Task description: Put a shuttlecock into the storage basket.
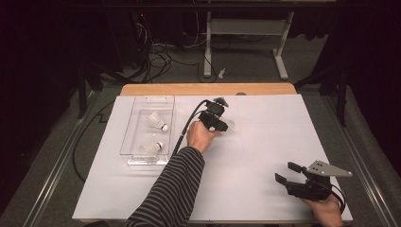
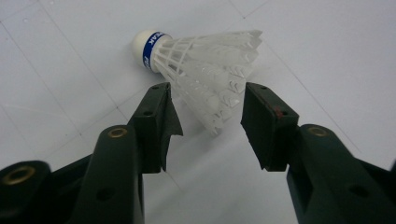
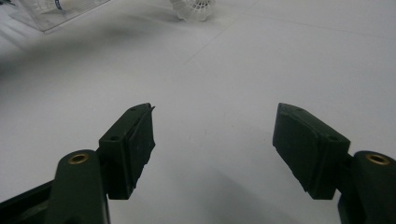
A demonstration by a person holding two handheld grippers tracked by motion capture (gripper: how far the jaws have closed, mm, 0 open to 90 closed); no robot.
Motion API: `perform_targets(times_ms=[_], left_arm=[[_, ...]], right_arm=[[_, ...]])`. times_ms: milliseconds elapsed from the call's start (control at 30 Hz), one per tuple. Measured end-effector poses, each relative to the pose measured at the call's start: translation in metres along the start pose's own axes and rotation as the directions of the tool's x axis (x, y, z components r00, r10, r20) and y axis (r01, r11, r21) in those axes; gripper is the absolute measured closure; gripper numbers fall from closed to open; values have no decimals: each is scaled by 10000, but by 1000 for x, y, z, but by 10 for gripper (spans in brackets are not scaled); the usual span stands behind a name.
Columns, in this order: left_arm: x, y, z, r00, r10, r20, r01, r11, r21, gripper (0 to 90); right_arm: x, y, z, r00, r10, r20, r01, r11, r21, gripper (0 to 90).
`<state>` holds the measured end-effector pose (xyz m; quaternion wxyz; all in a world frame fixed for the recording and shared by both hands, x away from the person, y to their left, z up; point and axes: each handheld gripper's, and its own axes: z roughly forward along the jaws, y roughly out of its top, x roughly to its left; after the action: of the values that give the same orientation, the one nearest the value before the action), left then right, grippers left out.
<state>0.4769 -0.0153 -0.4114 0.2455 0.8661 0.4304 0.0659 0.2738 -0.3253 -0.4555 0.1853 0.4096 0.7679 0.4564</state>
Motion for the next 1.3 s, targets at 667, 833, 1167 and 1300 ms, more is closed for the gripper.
perform_targets(times_ms=[667, 833, 1167, 1300], left_arm=[[10, -1, 10, 9993, -351, 99, 347, 9985, 417, 706], [12, -2, 11, 9992, -378, 118, 372, 9980, 518, 747], [14, -3, 10, 9993, -343, 174, 332, 9976, 603, 831], [14, -3, 10, 9995, -294, 137, 285, 9978, 595, 860]], right_arm=[[0, 0, 0, 10000, -17, -45, 17, 10000, 32, 299], [0, 0, 0, 10000, -14, -35, 14, 10000, 19, 300], [0, 0, 0, 10000, -29, -50, 29, 10000, 24, 300], [0, 0, 0, 10000, -27, -49, 28, 10000, 23, 300]])
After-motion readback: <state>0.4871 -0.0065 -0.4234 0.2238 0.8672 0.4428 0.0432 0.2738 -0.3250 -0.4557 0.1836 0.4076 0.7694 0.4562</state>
